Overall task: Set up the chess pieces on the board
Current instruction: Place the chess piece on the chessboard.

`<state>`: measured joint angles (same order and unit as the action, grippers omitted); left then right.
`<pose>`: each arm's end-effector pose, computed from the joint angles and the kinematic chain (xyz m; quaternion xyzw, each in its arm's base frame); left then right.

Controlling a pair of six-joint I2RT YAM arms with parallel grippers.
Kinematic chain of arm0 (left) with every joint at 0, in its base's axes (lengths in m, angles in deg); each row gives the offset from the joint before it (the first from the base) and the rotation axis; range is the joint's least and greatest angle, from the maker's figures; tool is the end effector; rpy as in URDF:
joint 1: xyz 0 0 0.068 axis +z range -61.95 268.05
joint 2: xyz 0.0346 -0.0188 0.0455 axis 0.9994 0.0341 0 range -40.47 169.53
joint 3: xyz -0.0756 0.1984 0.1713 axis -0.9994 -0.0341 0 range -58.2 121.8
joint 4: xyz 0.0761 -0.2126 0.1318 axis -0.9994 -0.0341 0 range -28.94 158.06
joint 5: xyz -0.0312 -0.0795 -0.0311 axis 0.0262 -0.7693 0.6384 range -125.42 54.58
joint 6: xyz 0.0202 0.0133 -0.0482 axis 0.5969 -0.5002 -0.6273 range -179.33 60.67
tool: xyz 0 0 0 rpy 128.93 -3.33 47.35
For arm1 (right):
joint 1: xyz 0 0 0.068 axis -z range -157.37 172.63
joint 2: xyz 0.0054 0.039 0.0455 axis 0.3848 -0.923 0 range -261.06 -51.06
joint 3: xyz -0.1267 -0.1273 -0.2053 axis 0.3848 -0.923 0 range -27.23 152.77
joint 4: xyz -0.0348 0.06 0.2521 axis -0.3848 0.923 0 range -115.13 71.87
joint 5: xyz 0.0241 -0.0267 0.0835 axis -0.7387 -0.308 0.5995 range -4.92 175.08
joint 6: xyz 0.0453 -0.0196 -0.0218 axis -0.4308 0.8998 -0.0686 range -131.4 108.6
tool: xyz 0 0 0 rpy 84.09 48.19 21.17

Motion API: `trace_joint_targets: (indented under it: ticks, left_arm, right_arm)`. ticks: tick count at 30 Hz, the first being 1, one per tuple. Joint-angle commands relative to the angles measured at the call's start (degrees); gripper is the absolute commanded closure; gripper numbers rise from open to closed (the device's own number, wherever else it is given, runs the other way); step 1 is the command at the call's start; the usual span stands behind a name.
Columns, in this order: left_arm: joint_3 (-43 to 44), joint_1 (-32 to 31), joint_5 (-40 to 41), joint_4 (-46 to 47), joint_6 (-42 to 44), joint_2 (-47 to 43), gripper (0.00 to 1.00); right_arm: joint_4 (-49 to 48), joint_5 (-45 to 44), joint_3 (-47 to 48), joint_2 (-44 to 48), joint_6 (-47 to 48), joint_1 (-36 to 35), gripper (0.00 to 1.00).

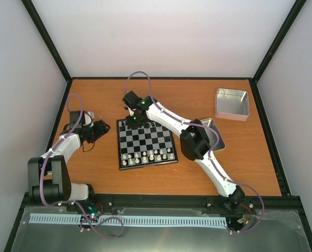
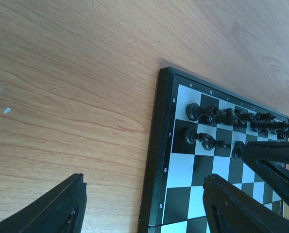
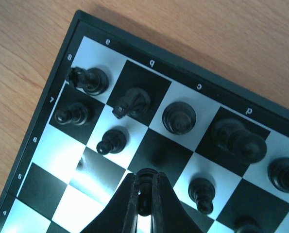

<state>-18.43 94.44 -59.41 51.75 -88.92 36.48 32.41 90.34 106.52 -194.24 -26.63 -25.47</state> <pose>0.2552 0.0141 0.1848 -0.2250 0.9036 -0.2550 0.2605 0.3486 0.3935 0.1899 -0.2858 0.9362 0.1430 0.1462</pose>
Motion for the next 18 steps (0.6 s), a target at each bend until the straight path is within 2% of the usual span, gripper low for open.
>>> trace_joint_targets:
  ticks: [1, 14, 16, 18]
  left_arm:
    - [0.33, -0.24, -0.89, 1.19, 1.1, 0.39, 0.33]
    - [0.18, -0.24, -0.48, 1.09, 1.19, 0.4, 0.33]
    - [0.22, -0.24, -0.45, 1.01, 1.19, 0.35, 0.33]
    - [0.29, -0.24, -0.3, 0.94, 1.1, 0.16, 0.33]
  right_arm:
    - [-2.61, -0.86, 2.56, -1.58, 0.95, -0.5, 0.97]
    - [-1.65, -2.14, 2.83, -3.72, 0.64, -0.42, 0.95]
    - [-1.29, -3.16, 3.04, -4.06, 0.69, -0.44, 0.93]
    - [-0.62, -3.89, 3.57, -4.13, 0.81, -0.42, 0.86]
